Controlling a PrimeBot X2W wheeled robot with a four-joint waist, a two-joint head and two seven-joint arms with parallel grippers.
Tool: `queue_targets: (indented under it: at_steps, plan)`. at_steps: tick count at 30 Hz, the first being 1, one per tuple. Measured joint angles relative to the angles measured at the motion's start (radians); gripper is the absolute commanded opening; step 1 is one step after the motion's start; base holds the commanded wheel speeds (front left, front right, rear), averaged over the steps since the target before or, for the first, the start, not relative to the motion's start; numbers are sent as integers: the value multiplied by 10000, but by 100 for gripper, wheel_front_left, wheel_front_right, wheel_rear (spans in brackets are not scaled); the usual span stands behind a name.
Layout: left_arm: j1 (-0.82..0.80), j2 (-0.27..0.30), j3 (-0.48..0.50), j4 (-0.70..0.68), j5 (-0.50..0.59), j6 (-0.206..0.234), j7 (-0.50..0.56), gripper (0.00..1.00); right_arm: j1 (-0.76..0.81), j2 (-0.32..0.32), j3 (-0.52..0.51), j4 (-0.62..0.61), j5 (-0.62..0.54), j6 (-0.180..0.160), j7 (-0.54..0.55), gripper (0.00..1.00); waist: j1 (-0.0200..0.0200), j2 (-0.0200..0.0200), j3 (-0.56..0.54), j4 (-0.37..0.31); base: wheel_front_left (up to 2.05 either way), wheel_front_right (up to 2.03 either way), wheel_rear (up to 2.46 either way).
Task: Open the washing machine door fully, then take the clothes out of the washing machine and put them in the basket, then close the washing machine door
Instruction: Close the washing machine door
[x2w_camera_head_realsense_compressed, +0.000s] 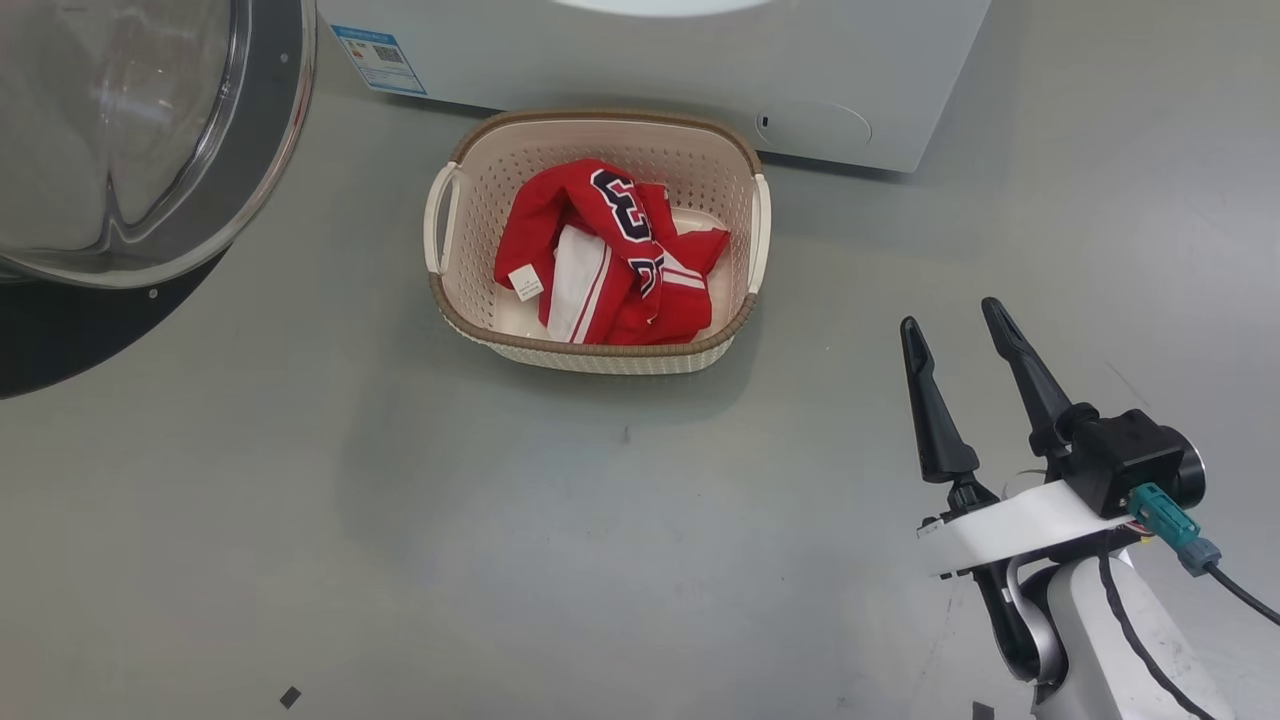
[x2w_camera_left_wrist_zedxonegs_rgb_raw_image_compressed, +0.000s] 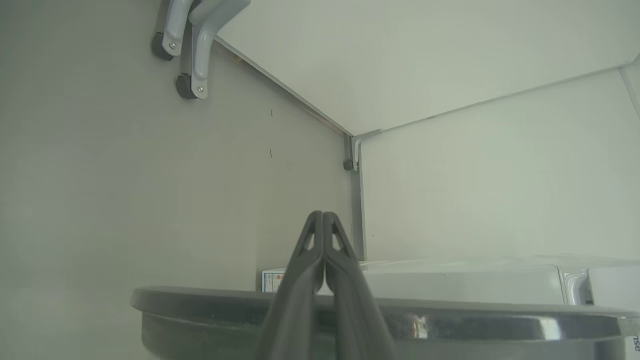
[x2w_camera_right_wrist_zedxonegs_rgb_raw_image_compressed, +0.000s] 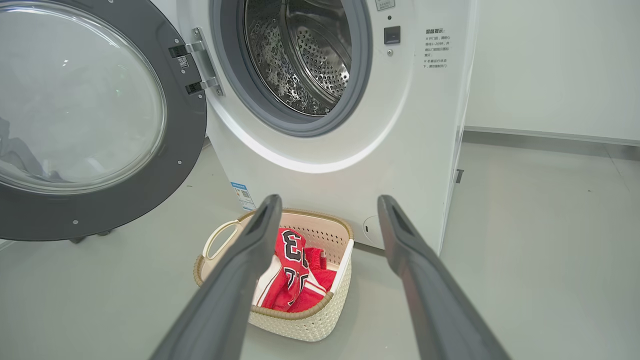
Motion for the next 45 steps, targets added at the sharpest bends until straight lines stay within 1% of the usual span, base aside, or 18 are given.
queue_targets:
  at_steps: [4,10,22,25,28,31,35,37,42,45]
  plan:
    - [-41,-21,-98,562,-27,6,602,0,-8,10,6,50,0,0,0,100,0,0,-57,2,0,0,0]
    - [-257,125,56,1101,-27,27,871,0,-8,23,6,117,0,0,-2,100,-1,0,-133,-7,0,0,0]
    - [-796,261,159,1459,-276,27,1615,0,-8,38,4,184,0,0,-36,100,-1,0,-285,-55,0,0,0]
    - [-815,247,79,1486,-276,27,1808,0,-8,46,-6,268,2,0,-77,100,0,0,-348,-59,0,0,0]
    - [-814,234,-207,1561,-274,17,2265,0,-6,56,-23,336,10,0,-77,100,-1,0,-467,-57,0,0,0]
    - [-811,88,-472,1651,-267,-98,2759,0,1,79,-38,382,21,0,-79,100,-1,0,-602,-45,0,0,0]
    - [-753,-251,-819,1755,-261,-359,3294,0,42,81,-67,483,54,0,-90,100,-1,0,-802,-2,0,0,0]
    - [-672,-389,-951,1789,-259,-568,3651,0,91,90,-67,525,96,0,-90,100,0,1,-962,44,0,0,0]
    - [-457,-485,-1177,1787,-259,-966,4345,0,239,121,-63,589,130,0,-92,100,-1,0,-1240,126,0,0,0]
    - [-350,-686,-1214,1779,-297,-1208,4723,0,300,134,-59,593,173,0,-117,100,-1,0,-1396,184,0,0,0]
